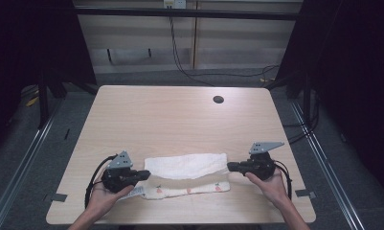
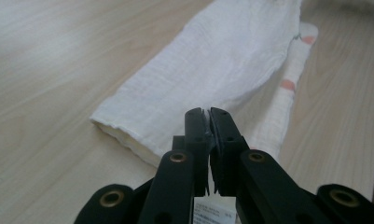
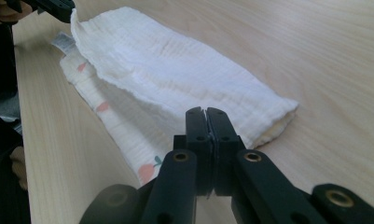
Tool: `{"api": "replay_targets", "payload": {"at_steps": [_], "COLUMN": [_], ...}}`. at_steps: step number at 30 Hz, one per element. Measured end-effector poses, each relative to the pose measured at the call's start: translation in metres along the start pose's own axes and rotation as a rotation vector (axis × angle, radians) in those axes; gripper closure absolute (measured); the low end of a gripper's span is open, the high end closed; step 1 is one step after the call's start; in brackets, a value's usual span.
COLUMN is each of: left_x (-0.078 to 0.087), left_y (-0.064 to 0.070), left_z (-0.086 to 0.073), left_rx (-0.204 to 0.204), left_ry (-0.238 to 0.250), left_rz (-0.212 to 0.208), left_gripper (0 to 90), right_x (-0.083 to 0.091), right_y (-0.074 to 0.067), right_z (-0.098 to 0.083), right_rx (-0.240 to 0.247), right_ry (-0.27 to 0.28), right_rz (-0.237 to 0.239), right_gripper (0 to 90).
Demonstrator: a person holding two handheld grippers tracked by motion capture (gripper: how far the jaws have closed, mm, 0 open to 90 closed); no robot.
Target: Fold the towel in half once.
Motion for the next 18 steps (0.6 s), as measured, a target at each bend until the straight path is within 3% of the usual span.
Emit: {"api": "replay_targets", "payload": {"at_steps": [2,3,6,7,8,15,18], "left_x": [-0.001,-0.002,-0.007,-0.011,-0.013,-0.012,-0.007], "left_y": [0.003,0.005,0.012,0.016,0.015,0.014,0.014], "left_z": [-0.006,-0.009,-0.015,-0.017,-0.018,-0.021,-0.022], "left_rx": [0.002,0.023,0.022,-0.013,-0.015,-0.029,0.006], "left_ry": [-0.019,-0.026,-0.054,-0.082,-0.102,-0.107,-0.088], "left_rz": [-0.009,-0.029,-0.028,-0.048,-0.039,-0.062,-0.097], "left_gripper": [86.8,86.8,86.6,86.5,86.3,83.7,77.8], "right_x": [0.0,0.0,0.0,-0.003,-0.005,-0.008,-0.007], "right_y": [-0.001,-0.003,-0.005,-0.007,-0.007,-0.012,-0.016], "right_z": [-0.002,-0.003,-0.005,-0.01,-0.013,-0.027,-0.037], "right_rx": [-0.001,0.002,0.014,0.015,0.017,0.03,0.048], "right_ry": [-0.004,-0.007,-0.025,-0.048,-0.065,-0.114,-0.157], "right_rz": [-0.004,-0.001,-0.009,-0.002,-0.006,0.001,-0.011], "right_gripper": [89.0,89.0,89.0,89.0,88.9,88.0,84.4]}}
Point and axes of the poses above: each handheld gripper's, and its own axes: x roughly backward along the jaws, z roughly out of its top, y roughly to its right, the point moved 4 cm from there along -x, roughly forward along the jaws, and after that the axes turned 6 degrees about -x, right-handed, at the moved point
